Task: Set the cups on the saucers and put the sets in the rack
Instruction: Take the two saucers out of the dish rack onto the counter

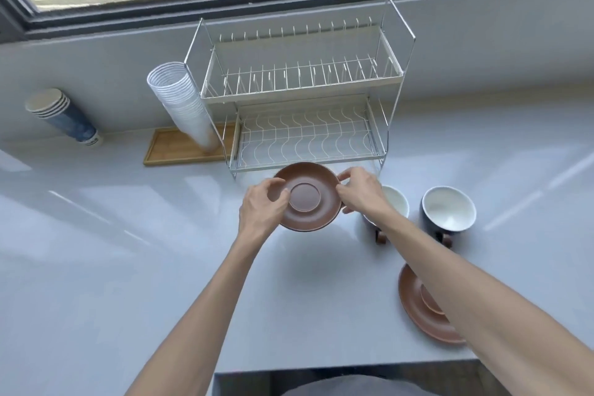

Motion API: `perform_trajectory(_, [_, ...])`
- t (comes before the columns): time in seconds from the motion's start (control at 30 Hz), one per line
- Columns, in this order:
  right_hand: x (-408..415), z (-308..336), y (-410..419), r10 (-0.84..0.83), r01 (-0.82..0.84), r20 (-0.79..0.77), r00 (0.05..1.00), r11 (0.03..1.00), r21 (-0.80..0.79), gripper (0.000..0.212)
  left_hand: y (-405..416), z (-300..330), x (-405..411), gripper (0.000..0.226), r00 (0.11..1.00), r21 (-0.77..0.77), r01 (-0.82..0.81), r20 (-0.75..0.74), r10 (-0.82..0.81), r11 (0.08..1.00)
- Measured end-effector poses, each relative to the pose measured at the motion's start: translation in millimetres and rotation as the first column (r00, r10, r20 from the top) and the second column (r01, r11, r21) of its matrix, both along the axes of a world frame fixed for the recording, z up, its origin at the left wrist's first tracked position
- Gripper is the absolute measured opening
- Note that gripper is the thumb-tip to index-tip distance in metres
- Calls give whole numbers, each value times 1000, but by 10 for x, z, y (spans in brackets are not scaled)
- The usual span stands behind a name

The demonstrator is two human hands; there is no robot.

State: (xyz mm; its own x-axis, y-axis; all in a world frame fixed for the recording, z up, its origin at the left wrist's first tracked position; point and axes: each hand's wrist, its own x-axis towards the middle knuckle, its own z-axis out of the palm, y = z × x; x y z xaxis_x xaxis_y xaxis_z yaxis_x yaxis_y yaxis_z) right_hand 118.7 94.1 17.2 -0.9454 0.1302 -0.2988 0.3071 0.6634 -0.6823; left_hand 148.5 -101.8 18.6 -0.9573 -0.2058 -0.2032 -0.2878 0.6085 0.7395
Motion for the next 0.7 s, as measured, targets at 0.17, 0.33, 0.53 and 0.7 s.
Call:
perform_trajectory(0.17, [346,-137,72,25,-26,30,999,1000,15,28,23,-135,330,35,999,50,-15,43,13,999])
perform_trajectory(0.33, [679,-299,117,9,-10,60,998,1000,15,30,44,-293,654,36,995,99,-12,97,2,995])
perform_trajectory(0.53, [1085,-507,199,-22,21,109,994,1000,10,26,96,-459,981,27,989,125,6,146,-25,992])
perform_trajectory(0.7, [1332,-653,277,-36,32,163,986,999,24,25,169,-555,1158,26,981,151,3,193,-32,989])
